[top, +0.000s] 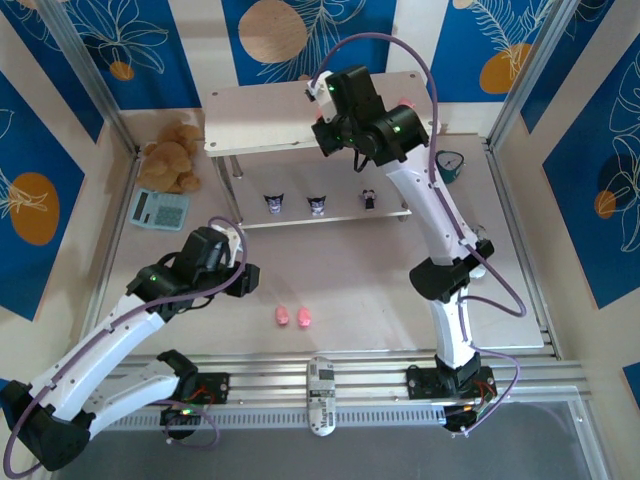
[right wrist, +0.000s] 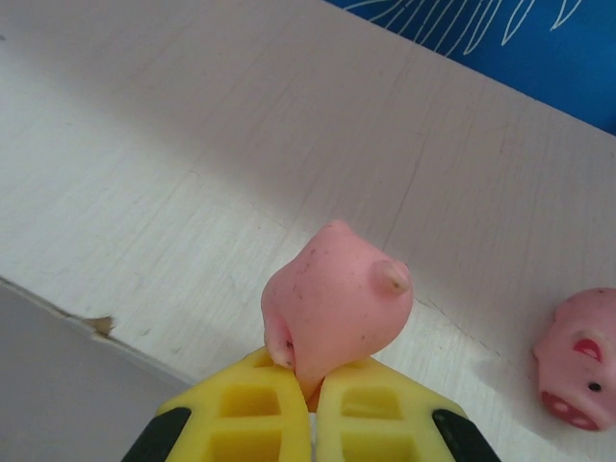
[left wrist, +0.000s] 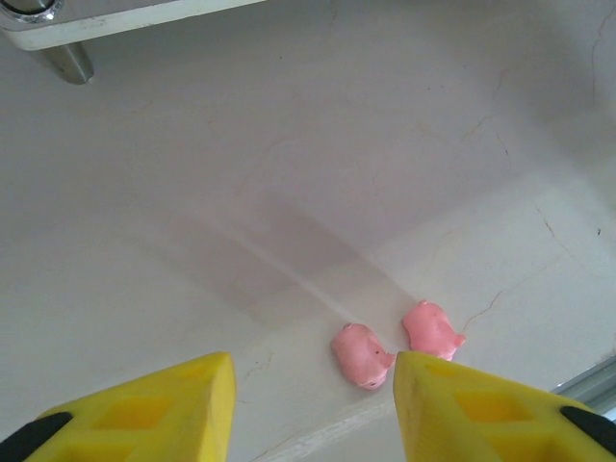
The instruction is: Place and organize the plastic toys onto the shelf
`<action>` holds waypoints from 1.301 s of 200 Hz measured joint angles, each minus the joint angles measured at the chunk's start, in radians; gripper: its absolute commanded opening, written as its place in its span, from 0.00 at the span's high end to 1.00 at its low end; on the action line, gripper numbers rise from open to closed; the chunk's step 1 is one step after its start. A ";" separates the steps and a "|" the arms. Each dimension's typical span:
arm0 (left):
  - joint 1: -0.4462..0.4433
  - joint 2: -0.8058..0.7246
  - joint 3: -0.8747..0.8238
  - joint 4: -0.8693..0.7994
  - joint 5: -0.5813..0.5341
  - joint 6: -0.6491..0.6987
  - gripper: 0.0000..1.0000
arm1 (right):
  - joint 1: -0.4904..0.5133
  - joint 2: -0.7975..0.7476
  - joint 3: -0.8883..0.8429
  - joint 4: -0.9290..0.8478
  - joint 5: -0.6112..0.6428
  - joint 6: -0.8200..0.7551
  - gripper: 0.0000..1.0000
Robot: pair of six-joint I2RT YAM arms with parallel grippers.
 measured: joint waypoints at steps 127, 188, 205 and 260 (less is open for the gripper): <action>0.043 0.019 0.000 0.001 0.015 0.004 0.52 | -0.027 0.040 0.012 0.008 0.040 -0.039 0.89; 0.058 0.019 0.000 0.001 0.023 0.004 0.52 | -0.033 0.050 0.013 0.031 0.040 -0.046 0.78; 0.061 0.019 0.000 0.000 0.026 0.004 0.52 | -0.035 0.053 0.013 0.035 0.040 -0.046 0.76; 0.070 0.019 0.000 0.000 0.034 0.015 0.52 | -0.045 0.062 0.017 0.053 0.031 -0.044 0.64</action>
